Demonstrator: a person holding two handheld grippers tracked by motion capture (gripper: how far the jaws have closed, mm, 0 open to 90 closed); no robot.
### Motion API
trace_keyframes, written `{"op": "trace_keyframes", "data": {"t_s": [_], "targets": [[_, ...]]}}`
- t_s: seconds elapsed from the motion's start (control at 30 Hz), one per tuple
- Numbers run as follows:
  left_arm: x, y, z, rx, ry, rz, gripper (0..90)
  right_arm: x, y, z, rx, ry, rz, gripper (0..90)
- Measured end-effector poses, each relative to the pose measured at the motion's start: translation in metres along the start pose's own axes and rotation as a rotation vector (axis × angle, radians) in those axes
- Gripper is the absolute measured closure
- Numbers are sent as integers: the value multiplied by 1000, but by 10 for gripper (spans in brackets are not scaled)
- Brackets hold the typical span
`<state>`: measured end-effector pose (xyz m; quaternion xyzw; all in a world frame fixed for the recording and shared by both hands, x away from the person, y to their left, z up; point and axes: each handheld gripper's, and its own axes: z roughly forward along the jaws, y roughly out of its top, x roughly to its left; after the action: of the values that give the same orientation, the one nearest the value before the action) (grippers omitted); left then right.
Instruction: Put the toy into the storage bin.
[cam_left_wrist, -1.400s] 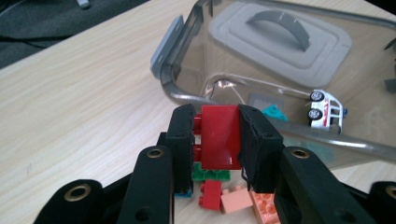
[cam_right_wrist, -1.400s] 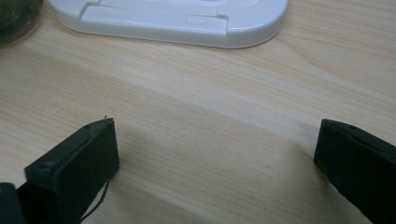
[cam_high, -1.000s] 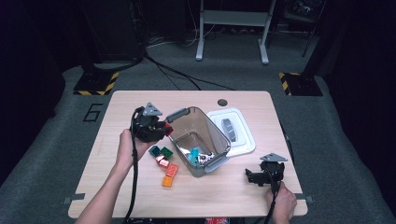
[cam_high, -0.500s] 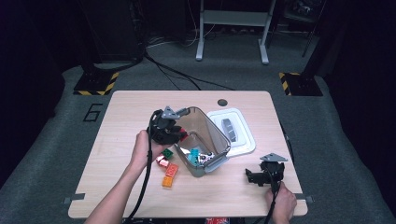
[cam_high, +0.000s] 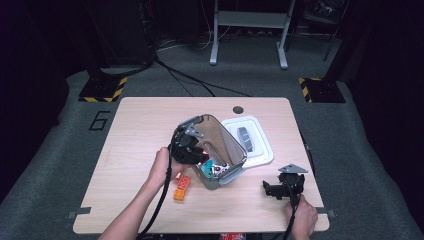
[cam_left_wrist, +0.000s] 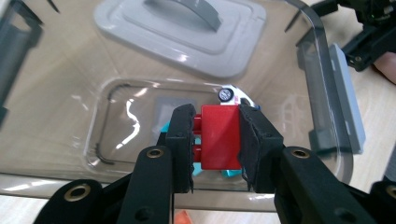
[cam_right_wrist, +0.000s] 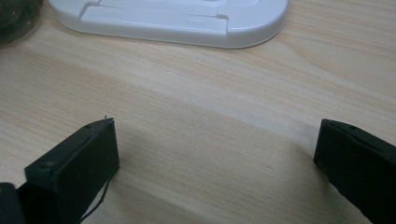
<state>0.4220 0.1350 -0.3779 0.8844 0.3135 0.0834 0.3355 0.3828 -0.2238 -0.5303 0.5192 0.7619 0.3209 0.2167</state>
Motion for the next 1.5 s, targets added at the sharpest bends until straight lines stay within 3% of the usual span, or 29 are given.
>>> {"op": "trace_keyframes", "data": {"t_s": [0.47,0.57,0.77,1.0,1.23,1.5], "targets": [[1,-6,7,47,-28,-15,662,0,0,0,0,0,0,0],[1,-7,5,58,-29,-20,585,0,0,0,0,0,0,0],[2,-10,-14,-17,11,-44,351,0,0,0,0,0,0,0],[11,-23,-44,-84,81,-62,222,0,0,0,0,0,0,0],[23,-47,-56,-107,126,-124,184,0,0,0,0,0,0,0],[29,-77,-48,-91,140,-172,152,0,0,0,0,0,1,0]]}}
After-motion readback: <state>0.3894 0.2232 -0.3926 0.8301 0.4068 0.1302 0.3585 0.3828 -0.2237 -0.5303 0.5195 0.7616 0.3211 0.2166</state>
